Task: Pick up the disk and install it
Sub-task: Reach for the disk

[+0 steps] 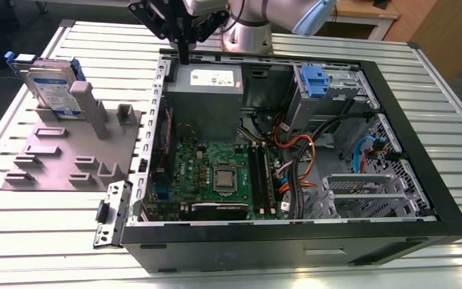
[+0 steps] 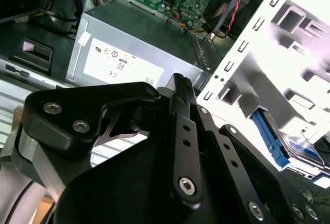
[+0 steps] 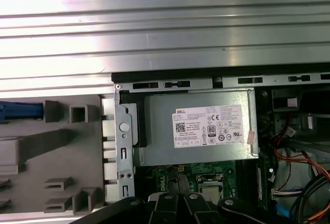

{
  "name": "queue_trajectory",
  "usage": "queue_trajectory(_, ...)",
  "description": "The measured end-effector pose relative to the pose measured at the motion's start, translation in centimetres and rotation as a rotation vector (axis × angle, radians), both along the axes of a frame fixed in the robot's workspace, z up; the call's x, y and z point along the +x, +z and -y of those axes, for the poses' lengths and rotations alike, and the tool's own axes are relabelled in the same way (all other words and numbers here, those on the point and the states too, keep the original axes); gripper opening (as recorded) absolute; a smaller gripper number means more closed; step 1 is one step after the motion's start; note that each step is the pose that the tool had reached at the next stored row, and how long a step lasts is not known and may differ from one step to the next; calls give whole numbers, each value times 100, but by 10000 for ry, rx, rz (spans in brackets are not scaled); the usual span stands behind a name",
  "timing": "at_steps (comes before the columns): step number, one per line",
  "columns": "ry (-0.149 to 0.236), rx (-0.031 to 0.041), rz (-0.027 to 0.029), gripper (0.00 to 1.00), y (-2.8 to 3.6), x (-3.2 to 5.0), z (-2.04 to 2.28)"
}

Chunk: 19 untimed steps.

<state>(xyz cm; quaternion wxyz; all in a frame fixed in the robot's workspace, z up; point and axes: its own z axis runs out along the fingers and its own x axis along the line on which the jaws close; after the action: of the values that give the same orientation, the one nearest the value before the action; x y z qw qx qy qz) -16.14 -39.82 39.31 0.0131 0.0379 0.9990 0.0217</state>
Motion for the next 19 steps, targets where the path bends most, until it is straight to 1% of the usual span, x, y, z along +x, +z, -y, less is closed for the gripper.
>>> queue_trajectory(7, 0, -1, -1, 11, 0, -84, -16)
queue_trajectory(19, 0, 0, 0, 11, -1, -109, -17)
